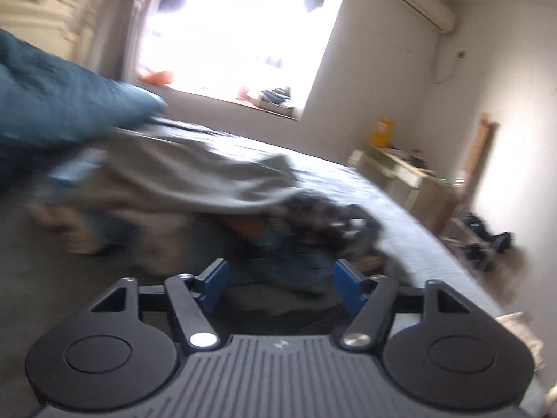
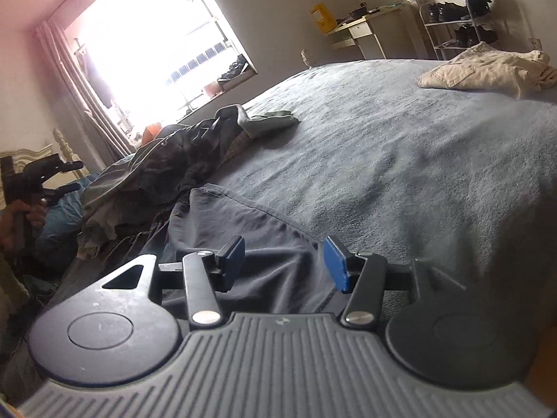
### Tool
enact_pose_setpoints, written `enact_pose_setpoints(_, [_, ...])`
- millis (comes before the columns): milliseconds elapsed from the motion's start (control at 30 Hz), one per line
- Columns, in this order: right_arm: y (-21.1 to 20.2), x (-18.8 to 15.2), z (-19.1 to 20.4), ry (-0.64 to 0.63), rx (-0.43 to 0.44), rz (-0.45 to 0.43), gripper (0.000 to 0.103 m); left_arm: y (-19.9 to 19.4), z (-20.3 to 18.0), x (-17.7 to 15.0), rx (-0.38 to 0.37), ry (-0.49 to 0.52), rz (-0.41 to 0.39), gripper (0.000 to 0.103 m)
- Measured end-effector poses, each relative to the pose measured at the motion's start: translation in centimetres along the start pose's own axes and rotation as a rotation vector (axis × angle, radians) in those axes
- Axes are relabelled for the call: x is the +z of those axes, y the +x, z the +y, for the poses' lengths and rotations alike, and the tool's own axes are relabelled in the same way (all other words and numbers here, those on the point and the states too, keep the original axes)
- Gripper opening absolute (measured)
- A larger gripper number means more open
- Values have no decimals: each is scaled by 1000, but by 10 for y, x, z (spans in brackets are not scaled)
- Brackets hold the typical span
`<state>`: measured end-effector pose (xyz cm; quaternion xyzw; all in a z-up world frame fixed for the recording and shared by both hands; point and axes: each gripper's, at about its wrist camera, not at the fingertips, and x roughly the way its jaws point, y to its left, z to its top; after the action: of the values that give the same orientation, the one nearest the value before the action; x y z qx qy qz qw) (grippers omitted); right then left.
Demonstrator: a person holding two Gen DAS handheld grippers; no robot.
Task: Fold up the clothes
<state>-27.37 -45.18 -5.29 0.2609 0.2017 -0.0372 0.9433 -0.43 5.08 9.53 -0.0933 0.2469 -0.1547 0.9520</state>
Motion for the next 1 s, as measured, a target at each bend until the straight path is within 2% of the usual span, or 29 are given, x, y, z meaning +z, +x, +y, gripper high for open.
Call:
enact_pose_setpoints(100, [1, 3, 21, -51, 39, 7, 50, -50, 36, -29, 83, -13, 25, 73])
enact_pose_setpoints(200, [10, 6, 50, -107, 97, 26, 50, -78, 73, -71, 110, -87, 106, 74])
enact_pose_setpoints(300, [25, 6, 86, -161, 171, 59, 50, -87, 106, -123, 107, -174, 199, 73])
enact_pose_setpoints(400, [40, -2, 129, -221, 262, 109, 50, -90, 122, -171, 107, -232, 257, 70])
enact_pose_setpoints(533, [54, -43, 199, -356, 407, 198, 50, -102, 127, -212, 17, -273, 247, 70])
enact_pose_setpoints(600, [60, -72, 230, -422, 466, 275, 50, -103, 124, -223, 3, -248, 226, 70])
enact_pose_setpoints(667, [69, -100, 250, -444, 498, 366, 50, -96, 112, -228, 26, -162, 213, 70])
enact_pose_setpoints(733, [81, -125, 260, -425, 493, 461, 50, -89, 96, -232, 70, -39, 190, 70])
enact_pose_setpoints(800, [93, -142, 260, -362, 456, 543, 50, -81, 80, -236, 79, 69, 171, 69])
enact_pose_setpoints(833, [97, -147, 259, -333, 441, 566, 50, -76, 74, -238, 86, 110, 170, 63])
enact_pose_setpoints(867, [100, -152, 258, -304, 427, 582, 50, -72, 69, -242, 94, 136, 179, 41])
enact_pose_setpoints(933, [106, -159, 256, -252, 406, 604, 50, -66, 63, -247, 102, 141, 195, 15])
enact_pose_setpoints(967, [108, -161, 255, -232, 406, 603, 50, -69, 64, -248, 91, 116, 193, 7])
enact_pose_setpoints(1000, [112, -162, 255, -212, 407, 602, 50, -71, 65, -247, 69, 80, 198, 5])
